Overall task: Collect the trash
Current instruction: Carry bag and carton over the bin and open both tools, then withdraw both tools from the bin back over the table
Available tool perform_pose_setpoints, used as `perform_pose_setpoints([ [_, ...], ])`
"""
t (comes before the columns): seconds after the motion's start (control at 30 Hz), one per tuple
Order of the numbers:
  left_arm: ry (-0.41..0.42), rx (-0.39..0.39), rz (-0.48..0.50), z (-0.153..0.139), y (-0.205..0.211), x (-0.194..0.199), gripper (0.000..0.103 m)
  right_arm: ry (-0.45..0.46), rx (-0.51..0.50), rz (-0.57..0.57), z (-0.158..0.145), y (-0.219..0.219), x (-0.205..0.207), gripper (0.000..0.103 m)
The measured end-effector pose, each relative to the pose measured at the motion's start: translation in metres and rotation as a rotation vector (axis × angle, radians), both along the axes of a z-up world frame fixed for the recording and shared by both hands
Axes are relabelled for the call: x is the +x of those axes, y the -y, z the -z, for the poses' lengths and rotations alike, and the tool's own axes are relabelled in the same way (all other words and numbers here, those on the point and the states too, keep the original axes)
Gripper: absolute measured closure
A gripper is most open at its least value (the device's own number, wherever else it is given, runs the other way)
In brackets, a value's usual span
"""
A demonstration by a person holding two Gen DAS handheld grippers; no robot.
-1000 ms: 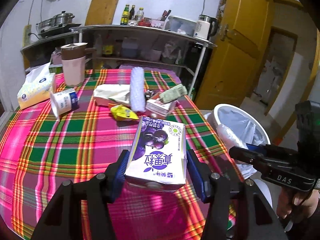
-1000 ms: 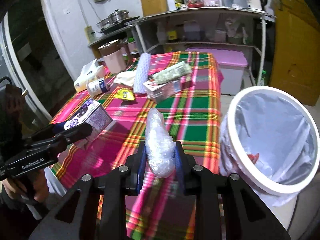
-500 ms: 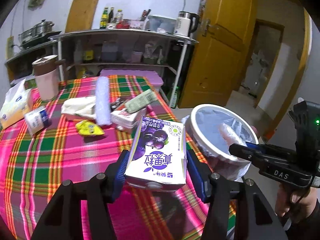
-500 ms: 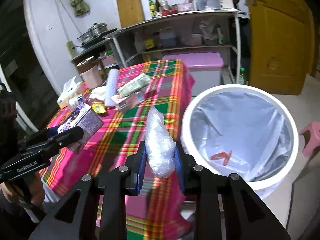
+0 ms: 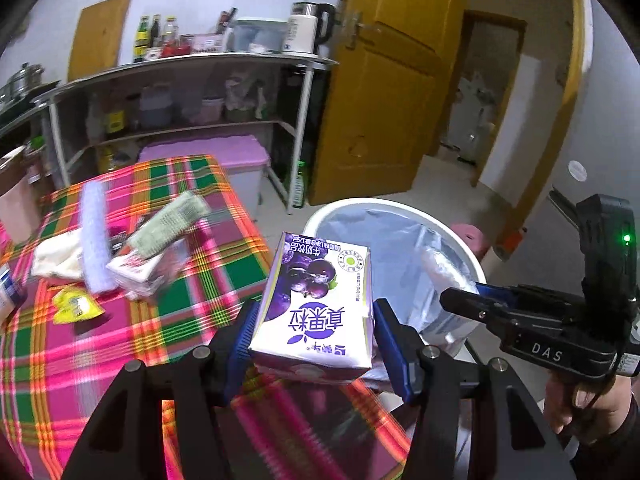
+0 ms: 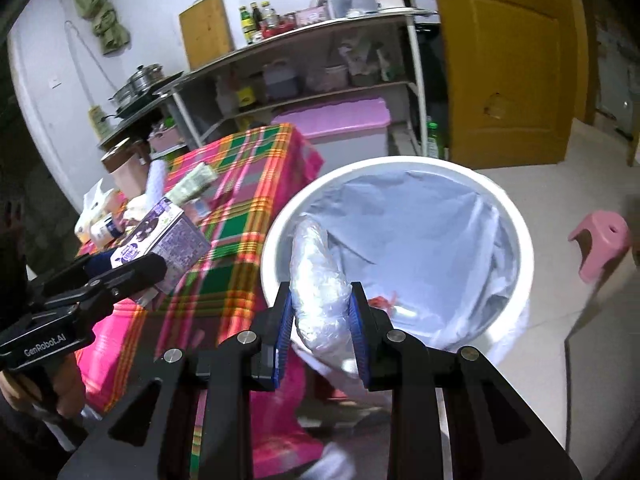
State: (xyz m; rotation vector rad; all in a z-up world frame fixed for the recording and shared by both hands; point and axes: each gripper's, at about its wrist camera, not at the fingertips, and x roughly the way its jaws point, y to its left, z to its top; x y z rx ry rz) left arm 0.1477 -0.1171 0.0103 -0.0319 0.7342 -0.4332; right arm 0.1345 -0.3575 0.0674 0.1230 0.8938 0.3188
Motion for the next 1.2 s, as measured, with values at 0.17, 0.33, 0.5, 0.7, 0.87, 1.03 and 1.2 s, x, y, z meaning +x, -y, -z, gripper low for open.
perform_pose_setpoints([
  [0.17, -0.007, 0.004, 0.068, 0.005, 0.027, 0.013, 0.046, -0.020, -0.010, 0.042, 0.005, 0.017, 0.005, 0.075],
  [0.33, -0.024, 0.010, 0.122, 0.013, 0.052, 0.028, 0.045, -0.044, -0.022, 0.070, 0.012, 0.029, 0.010, 0.075],
  [0.5, -0.042, 0.009, 0.158, 0.018, 0.066, 0.039, 0.045, -0.056, -0.035, 0.087, 0.015, 0.036, 0.014, 0.074],
  [0.7, -0.065, 0.005, 0.176, 0.025, 0.075, 0.048, 0.045, -0.070, -0.044, 0.108, 0.020, 0.042, 0.019, 0.071],
  [0.87, -0.074, 0.003, 0.172, 0.026, 0.074, 0.050, 0.045, -0.063, -0.035, 0.114, 0.019, 0.045, 0.020, 0.057],
  [1.03, -0.062, -0.013, 0.151, 0.021, 0.067, 0.048, 0.045, -0.056, -0.030, 0.116, 0.016, 0.046, 0.020, 0.057],
  [1.2, -0.052, -0.029, 0.120, 0.014, 0.054, 0.040, 0.045, -0.034, -0.023, 0.104, 0.008, 0.040, 0.016, 0.057],
])
